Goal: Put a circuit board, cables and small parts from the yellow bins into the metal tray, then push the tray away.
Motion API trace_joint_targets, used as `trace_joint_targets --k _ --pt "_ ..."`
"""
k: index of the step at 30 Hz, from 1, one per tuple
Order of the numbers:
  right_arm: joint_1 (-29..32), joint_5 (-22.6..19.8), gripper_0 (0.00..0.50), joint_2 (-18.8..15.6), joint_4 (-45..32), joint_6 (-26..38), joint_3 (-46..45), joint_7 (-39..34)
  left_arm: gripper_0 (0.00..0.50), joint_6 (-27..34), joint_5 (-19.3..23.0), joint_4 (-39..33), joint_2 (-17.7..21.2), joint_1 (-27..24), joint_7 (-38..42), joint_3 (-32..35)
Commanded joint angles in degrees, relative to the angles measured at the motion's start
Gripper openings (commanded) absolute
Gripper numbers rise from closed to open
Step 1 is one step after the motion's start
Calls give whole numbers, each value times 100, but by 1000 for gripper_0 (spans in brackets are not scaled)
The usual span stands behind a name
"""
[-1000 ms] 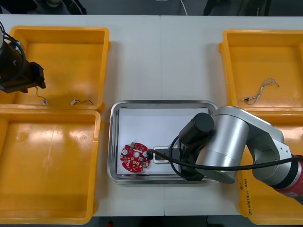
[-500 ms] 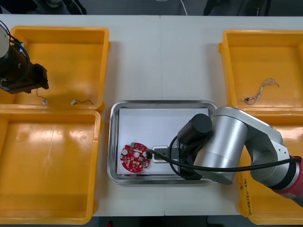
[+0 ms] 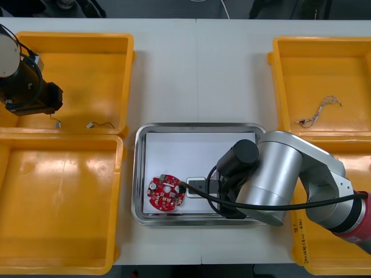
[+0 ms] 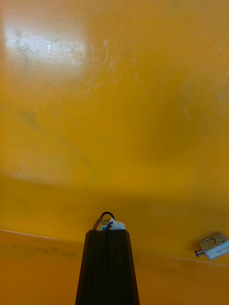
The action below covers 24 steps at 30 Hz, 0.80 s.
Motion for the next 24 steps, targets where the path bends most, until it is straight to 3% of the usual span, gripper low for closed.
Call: trace_joint_targets --k 1,10,15,24 --pt "-241 -136 500 123 -33 230 -195 -300 0 -63 6 -53 248 -37 -469 -42" --pt "-926 -1155 500 360 -42 1355 -1259 -520 0 -63 85 -53 257 -37 -600 178" --pt "-1111 -1656 500 509 -33 1782 -2138 -1206 0 -72 23 -53 257 -81 -741 292" --pt "-1559 -1779 500 492 -42 1782 -3166 -2568 0 -309 -117 -53 248 -107 -811 292"
